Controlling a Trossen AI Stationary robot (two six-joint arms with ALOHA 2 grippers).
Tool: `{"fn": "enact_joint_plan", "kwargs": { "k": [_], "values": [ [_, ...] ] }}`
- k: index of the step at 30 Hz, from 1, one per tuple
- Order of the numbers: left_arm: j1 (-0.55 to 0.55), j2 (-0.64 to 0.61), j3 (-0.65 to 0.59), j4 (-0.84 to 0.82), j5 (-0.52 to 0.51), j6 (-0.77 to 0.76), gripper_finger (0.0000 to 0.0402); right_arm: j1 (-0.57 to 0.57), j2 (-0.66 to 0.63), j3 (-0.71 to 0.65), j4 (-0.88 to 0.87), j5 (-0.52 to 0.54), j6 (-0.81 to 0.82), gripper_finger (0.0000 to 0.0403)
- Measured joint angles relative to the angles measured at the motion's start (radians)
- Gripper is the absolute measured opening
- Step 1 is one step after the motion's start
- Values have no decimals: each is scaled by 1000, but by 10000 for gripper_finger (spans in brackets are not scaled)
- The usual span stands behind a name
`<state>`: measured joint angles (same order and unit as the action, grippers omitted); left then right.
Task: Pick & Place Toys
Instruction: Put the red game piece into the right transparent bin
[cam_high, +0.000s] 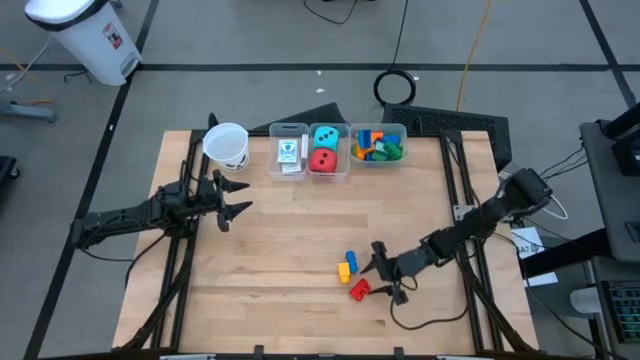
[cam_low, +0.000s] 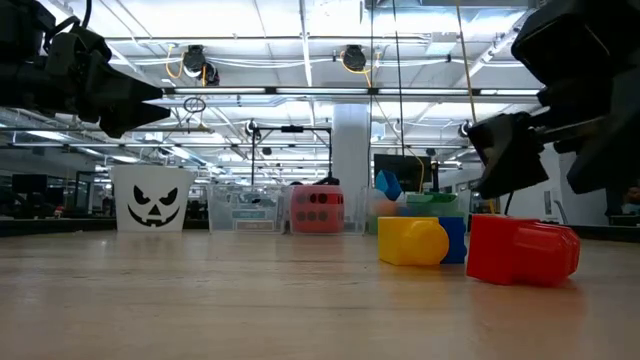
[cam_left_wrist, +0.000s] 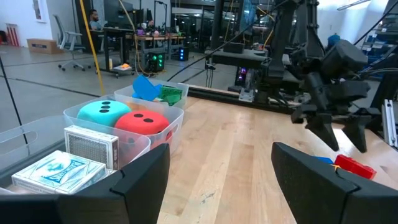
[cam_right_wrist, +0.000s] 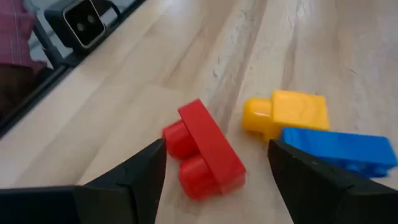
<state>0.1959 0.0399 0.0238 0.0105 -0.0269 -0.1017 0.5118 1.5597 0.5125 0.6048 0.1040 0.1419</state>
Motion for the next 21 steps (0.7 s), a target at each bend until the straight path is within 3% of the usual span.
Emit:
{"fn": "enact_joint_plan", "kwargs": {
  "k": [6,11,21],
  "values": [
    [0,0,0,0,0,0,287,8,99,21,106,-4,-28,242],
    [0,0,0,0,0,0,287,-17,170,61,88,-115,-33,231],
    [0,0,0,0,0,0,287,-73,156,66,-21,-134,-25,165]
  ]
}}
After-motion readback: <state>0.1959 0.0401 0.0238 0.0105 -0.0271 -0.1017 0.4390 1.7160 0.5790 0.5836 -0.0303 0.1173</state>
